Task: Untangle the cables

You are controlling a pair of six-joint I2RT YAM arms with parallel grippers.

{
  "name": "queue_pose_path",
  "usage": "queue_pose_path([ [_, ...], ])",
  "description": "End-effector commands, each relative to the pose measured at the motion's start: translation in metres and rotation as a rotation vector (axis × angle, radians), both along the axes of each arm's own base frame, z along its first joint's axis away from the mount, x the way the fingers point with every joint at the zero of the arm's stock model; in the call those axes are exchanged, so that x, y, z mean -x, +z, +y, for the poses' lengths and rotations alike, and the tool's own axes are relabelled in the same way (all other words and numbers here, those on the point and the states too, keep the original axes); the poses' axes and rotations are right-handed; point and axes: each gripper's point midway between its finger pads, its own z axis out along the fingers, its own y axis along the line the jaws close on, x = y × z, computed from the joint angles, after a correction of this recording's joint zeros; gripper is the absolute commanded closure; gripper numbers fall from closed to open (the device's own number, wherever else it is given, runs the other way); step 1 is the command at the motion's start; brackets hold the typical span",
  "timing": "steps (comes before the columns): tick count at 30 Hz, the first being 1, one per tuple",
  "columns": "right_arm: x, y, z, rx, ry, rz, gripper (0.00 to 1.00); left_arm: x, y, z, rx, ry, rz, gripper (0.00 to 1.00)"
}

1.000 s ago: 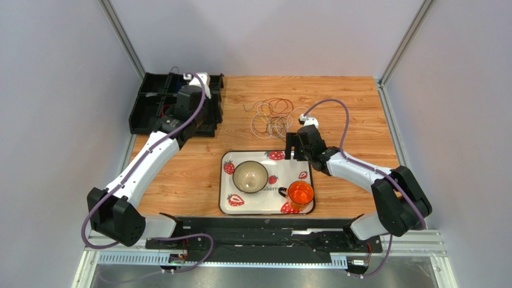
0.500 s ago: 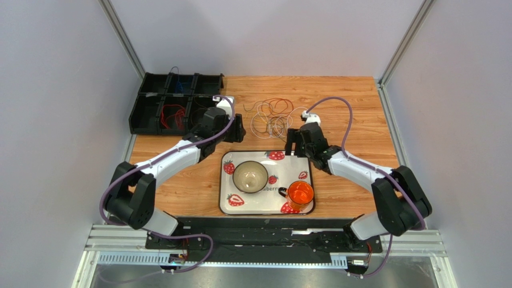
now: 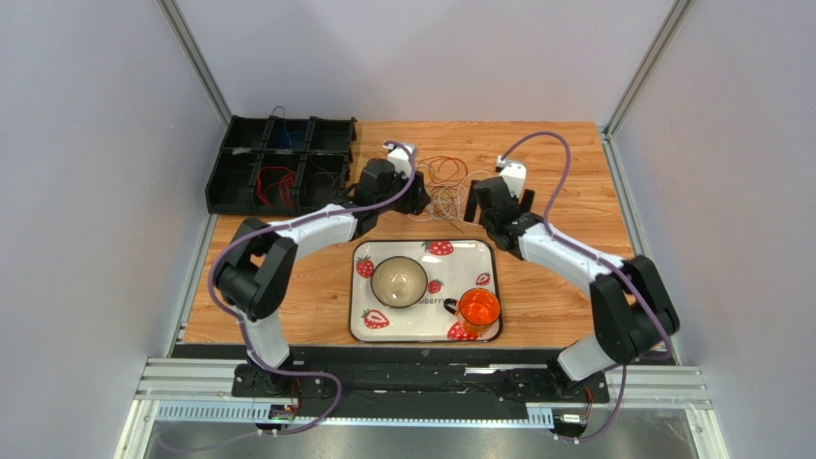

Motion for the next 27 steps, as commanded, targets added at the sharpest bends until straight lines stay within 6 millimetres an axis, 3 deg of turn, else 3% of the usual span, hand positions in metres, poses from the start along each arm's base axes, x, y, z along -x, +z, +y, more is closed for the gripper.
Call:
queue_pose_path([
  [1, 0.030, 0.030, -0.052, -0.003, -0.225, -0.118, 0.00, -0.018, 0.015, -0.048, 0.103, -0.091, -0.030, 0.45],
  [2, 0.033, 0.026, -0.050, -0.027, -0.213, -0.123, 0.00, -0.024, 0.022, -0.056, 0.133, -0.091, -0.027, 0.49],
  [3, 0.040, 0.012, -0.049, -0.040, -0.190, -0.103, 0.01, -0.026, 0.005, -0.062, 0.126, -0.096, 0.010, 0.49],
  [5, 0.040, 0.018, -0.045, -0.067, -0.163, -0.131, 0.00, -0.031, 0.006, -0.072, 0.145, -0.104, 0.022, 0.52],
  [7, 0.038, 0.016, -0.039, -0.086, -0.125, -0.128, 0.00, -0.029, -0.009, -0.078, 0.114, -0.099, 0.053, 0.52],
  [11, 0.031, 0.012, -0.032, -0.073, -0.094, -0.092, 0.02, -0.032, -0.016, -0.086, 0.093, -0.087, 0.070, 0.54],
  [16, 0.032, 0.013, -0.032, -0.084, -0.095, -0.102, 0.05, -0.039, -0.042, -0.079, 0.004, -0.005, 0.118, 0.56],
  [27, 0.032, 0.010, -0.029, -0.082, -0.078, -0.091, 0.05, -0.045, -0.056, -0.067, -0.049, 0.073, 0.141, 0.57],
])
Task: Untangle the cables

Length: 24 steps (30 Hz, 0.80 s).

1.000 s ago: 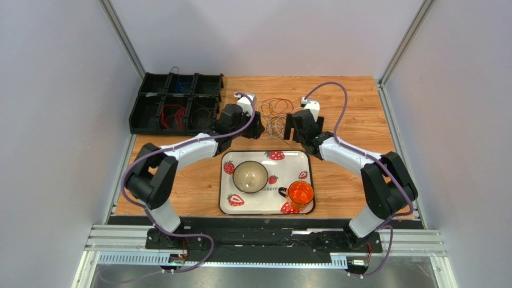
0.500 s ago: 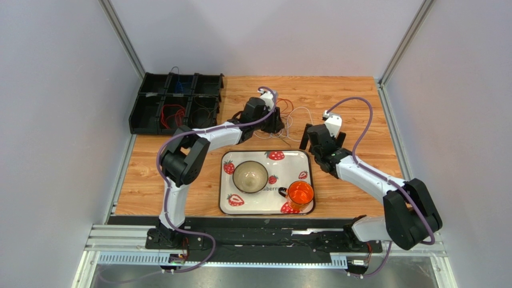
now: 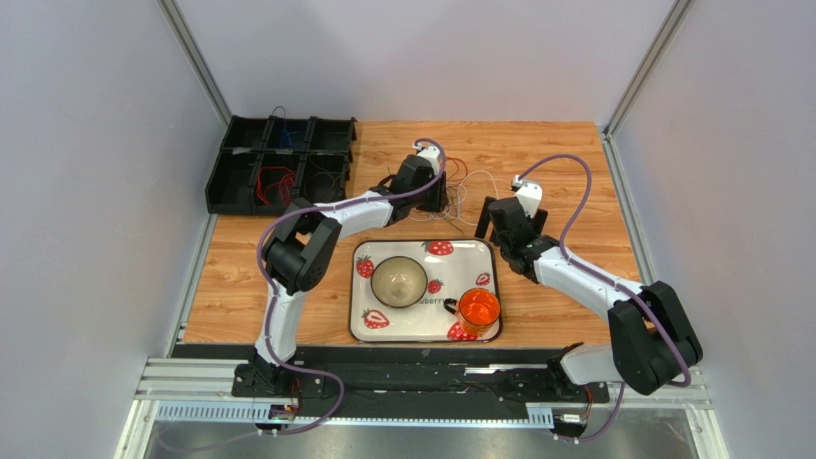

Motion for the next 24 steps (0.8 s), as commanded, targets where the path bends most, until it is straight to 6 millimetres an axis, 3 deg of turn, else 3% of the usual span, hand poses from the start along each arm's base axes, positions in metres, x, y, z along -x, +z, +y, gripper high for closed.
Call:
queue_pose_path([
  [1, -0.012, 0.018, 0.004, -0.026, -0.006, -0.063, 0.05, -0.008, 0.003, -0.003, -0.003, 0.033, -0.003, 0.57],
  [12, -0.013, 0.018, 0.005, -0.025, 0.000, -0.061, 0.05, -0.008, -0.014, -0.006, -0.036, 0.027, 0.058, 0.57],
  [24, -0.015, 0.017, 0.007, -0.022, 0.009, -0.053, 0.05, -0.008, -0.013, -0.013, -0.029, -0.005, 0.065, 0.61],
])
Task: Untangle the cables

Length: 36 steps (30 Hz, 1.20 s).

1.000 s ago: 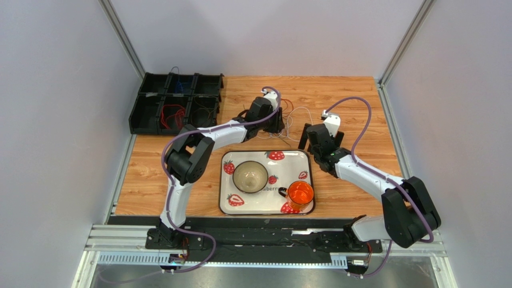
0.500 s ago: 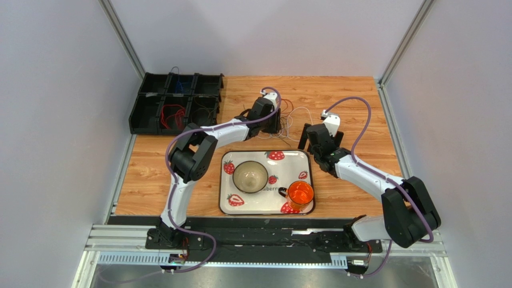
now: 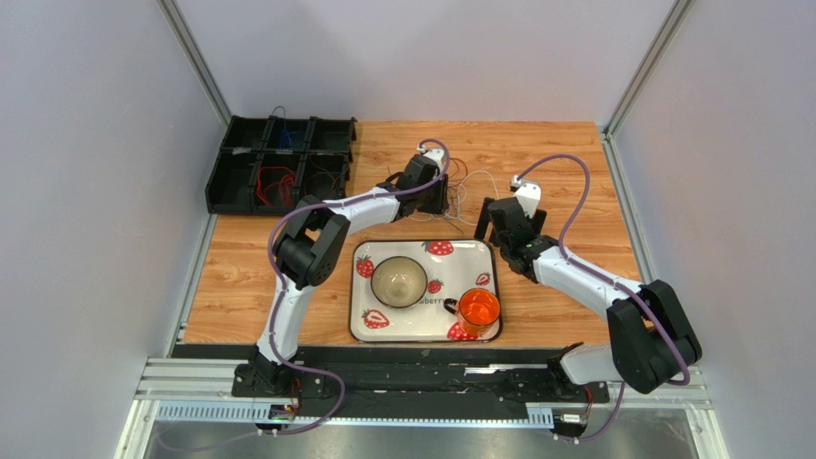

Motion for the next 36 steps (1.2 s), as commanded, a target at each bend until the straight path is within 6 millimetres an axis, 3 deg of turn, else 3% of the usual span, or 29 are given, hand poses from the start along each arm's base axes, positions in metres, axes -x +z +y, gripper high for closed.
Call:
queue_pose_path([
  [1, -0.015, 0.019, 0.006, -0.022, -0.001, -0.059, 0.05, -0.004, 0.010, -0.011, 0.026, -0.023, -0.013, 0.64],
  [6, -0.015, 0.018, 0.006, -0.024, -0.001, -0.057, 0.05, -0.003, 0.011, -0.013, 0.030, -0.035, -0.012, 0.78],
  [11, -0.016, 0.019, 0.008, -0.023, 0.007, -0.056, 0.06, -0.001, 0.018, -0.018, 0.055, -0.066, -0.028, 1.00],
  [13, -0.017, 0.019, 0.008, -0.021, 0.010, -0.055, 0.06, 0.002, 0.021, -0.018, 0.058, -0.076, -0.039, 1.00],
  [16, -0.017, 0.019, 0.009, -0.021, 0.013, -0.053, 0.07, 0.004, 0.040, -0.013, 0.049, -0.077, -0.068, 1.00],
  [22, -0.017, 0.019, 0.008, -0.022, 0.012, -0.057, 0.07, 0.013, 0.103, -0.006, 0.091, -0.056, -0.106, 1.00],
  [24, -0.016, 0.018, 0.008, -0.022, 0.013, -0.055, 0.07, 0.017, 0.136, -0.007, 0.129, -0.073, -0.130, 1.00],
  [30, -0.015, 0.020, 0.008, -0.027, 0.013, -0.062, 0.07, 0.036, 0.206, 0.001, 0.177, -0.076, -0.139, 1.00],
  [34, -0.014, 0.019, 0.007, -0.026, 0.012, -0.065, 0.07, 0.047, 0.266, 0.012, 0.200, -0.079, -0.210, 1.00],
  [35, -0.014, 0.020, 0.007, -0.027, 0.011, -0.068, 0.07, 0.045, 0.290, 0.017, 0.202, -0.074, -0.259, 1.00],
  [36, -0.014, 0.021, 0.007, -0.030, 0.010, -0.071, 0.07, 0.049, 0.296, 0.023, 0.183, -0.068, -0.259, 1.00],
])
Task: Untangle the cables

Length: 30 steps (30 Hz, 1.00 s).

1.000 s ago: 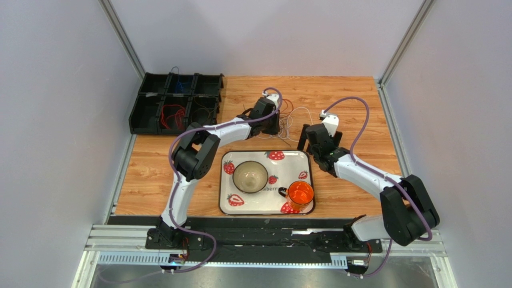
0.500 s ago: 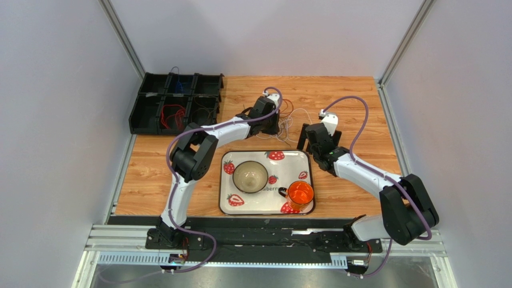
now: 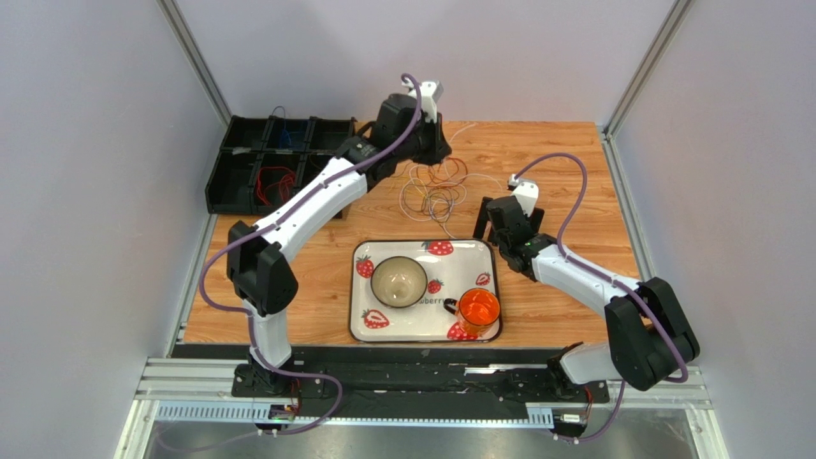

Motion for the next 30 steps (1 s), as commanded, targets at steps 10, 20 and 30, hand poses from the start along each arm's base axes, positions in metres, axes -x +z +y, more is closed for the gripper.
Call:
queue_pose_path([
  [10, -0.011, 0.023, 0.003, -0.036, -0.008, -0.087, 0.07, 0.029, 0.191, 0.077, -0.005, 0.108, -0.343, 1.00],
  [20, -0.009, 0.030, 0.046, -0.133, 0.228, -0.061, 0.09, -0.010, 0.042, 0.069, -0.087, 0.125, 0.016, 1.00],
  [30, -0.006, 0.052, 0.064, -0.197, 0.285, -0.030, 0.10, -0.023, -0.071, 0.085, -0.178, 0.170, 0.338, 1.00],
])
